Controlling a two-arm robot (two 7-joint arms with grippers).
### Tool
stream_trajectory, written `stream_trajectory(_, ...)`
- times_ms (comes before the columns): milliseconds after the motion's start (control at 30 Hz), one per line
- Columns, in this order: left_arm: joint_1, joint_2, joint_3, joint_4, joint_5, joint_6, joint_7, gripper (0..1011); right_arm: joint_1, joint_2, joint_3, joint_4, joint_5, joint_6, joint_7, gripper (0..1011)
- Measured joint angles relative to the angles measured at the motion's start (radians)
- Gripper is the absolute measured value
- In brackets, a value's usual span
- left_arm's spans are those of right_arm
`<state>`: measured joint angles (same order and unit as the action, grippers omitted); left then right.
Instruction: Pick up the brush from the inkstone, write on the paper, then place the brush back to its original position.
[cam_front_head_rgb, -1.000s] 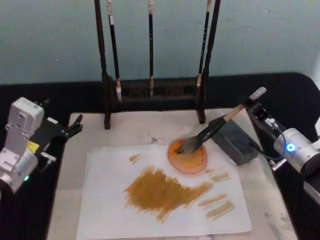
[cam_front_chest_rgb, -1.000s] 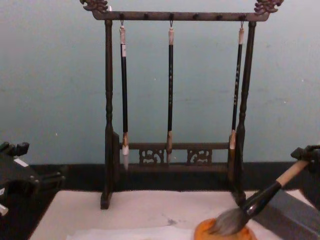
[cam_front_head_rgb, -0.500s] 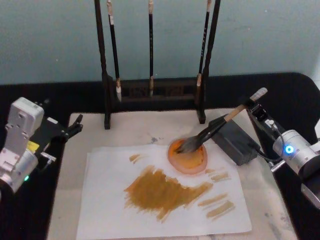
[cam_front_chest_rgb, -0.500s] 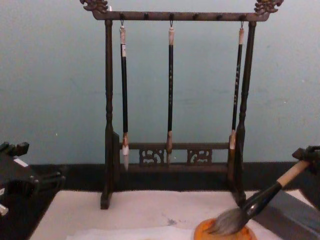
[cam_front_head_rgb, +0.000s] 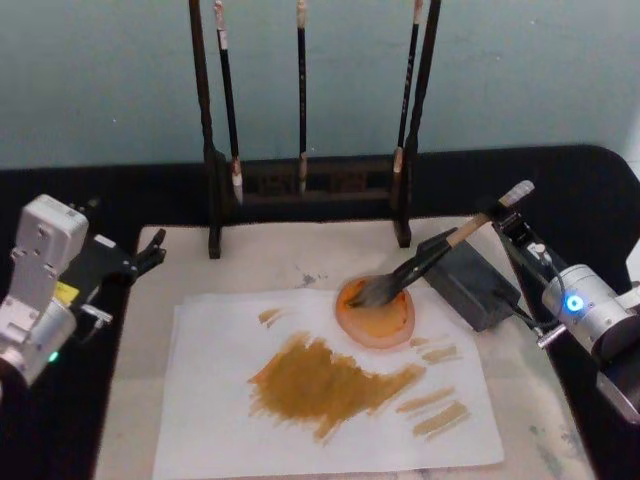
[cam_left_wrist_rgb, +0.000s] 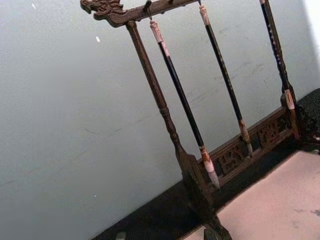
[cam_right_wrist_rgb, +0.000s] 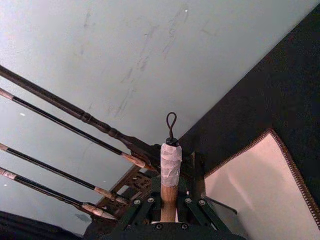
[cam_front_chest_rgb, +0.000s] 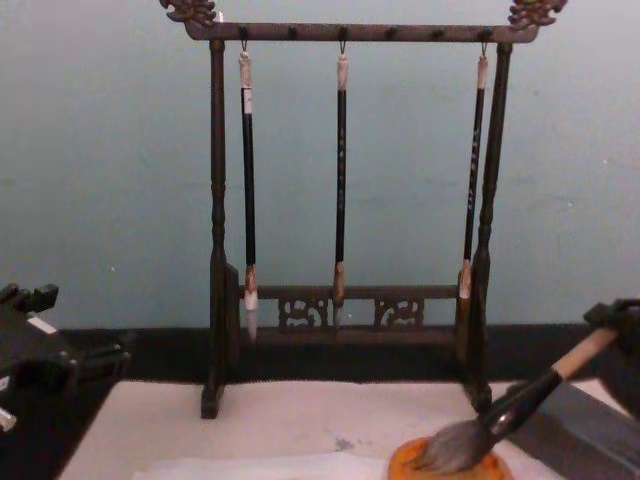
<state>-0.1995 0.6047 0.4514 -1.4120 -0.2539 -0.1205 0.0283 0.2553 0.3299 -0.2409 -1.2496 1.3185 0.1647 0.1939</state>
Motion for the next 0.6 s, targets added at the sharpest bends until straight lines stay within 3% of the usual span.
stream_trajectory(600, 0.000, 0.000, 0.000, 0.000, 0.000, 0.000, 0.000, 1010, 0.002, 0.014, -0.030, 0.004, 0.021, -0.037, -0.023, 173)
